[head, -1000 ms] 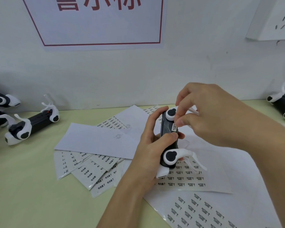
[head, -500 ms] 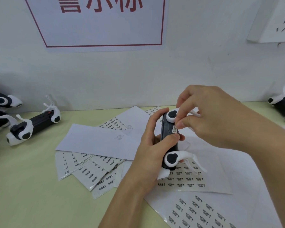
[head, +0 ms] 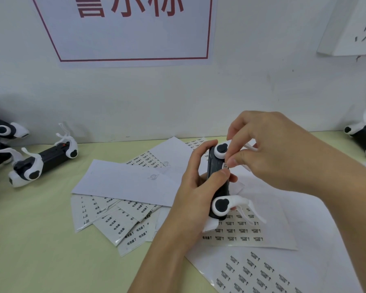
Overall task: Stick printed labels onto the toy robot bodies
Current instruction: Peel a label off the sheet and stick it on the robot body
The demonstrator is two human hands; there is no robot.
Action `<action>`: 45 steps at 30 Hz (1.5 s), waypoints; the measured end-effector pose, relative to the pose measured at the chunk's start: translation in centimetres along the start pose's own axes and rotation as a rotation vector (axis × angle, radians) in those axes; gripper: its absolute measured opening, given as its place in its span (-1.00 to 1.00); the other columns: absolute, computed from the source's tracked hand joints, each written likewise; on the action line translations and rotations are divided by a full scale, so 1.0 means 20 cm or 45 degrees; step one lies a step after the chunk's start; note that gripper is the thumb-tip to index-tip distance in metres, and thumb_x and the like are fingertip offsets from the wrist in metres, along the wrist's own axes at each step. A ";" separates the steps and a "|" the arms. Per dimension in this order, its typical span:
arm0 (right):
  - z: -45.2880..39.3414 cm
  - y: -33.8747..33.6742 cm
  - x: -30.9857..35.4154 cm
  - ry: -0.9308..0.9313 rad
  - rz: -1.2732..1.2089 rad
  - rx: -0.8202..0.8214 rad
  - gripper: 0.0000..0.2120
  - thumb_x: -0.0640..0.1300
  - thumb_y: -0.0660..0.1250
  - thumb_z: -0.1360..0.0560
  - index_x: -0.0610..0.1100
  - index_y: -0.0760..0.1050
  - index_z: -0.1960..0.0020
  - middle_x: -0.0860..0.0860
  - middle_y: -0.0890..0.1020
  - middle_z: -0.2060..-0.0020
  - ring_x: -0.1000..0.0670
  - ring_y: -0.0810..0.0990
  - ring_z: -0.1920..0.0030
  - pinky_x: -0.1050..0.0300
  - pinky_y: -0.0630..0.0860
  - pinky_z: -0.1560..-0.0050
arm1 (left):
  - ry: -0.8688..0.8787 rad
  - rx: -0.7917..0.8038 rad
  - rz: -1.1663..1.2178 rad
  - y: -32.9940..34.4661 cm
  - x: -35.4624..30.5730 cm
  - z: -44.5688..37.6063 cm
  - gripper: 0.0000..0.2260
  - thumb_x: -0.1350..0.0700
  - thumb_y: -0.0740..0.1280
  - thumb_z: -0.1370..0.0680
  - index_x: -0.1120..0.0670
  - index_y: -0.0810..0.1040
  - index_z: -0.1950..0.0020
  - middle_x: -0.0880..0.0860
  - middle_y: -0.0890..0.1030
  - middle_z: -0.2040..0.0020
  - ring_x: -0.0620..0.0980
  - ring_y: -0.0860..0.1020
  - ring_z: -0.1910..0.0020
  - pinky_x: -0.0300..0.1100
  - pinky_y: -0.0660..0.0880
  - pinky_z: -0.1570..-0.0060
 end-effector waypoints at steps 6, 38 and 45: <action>0.00 0.01 0.00 -0.006 -0.004 -0.004 -0.80 -0.12 0.51 -0.44 0.11 0.63 0.31 0.24 0.51 0.02 0.28 0.48 0.04 0.37 0.31 0.14 | 0.011 -0.014 -0.042 -0.01 0.00 0.00 -0.54 0.01 0.34 -0.50 -0.30 0.42 -0.37 0.08 0.69 0.06 -0.01 0.61 0.07 -0.09 0.56 0.15; 0.01 0.03 0.05 0.084 0.183 -0.110 -0.83 -0.01 0.48 -0.43 0.13 0.59 0.33 0.26 0.55 -0.02 0.06 0.52 -0.05 -0.01 0.49 -0.06 | 0.002 -0.042 -0.012 0.00 -0.01 0.01 -0.54 0.06 0.33 -0.48 -0.31 0.44 -0.33 -0.06 0.61 0.29 -0.09 0.52 0.39 -0.20 0.51 0.35; 0.00 0.04 0.04 0.081 0.183 -0.118 -0.87 0.00 0.47 -0.43 0.11 0.61 0.29 0.24 0.57 -0.03 0.05 0.54 -0.05 -0.04 0.51 -0.09 | -0.006 -0.040 0.019 0.01 -0.01 0.01 -0.55 0.07 0.33 -0.47 -0.30 0.46 -0.31 -0.08 0.60 0.33 -0.09 0.52 0.41 -0.22 0.50 0.39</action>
Point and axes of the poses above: each hand's wrist, its own z-axis away from the middle knuckle, its own y-axis out of the palm, x = y × z, the point moved 1 cm from there along -z, towards the middle knuckle
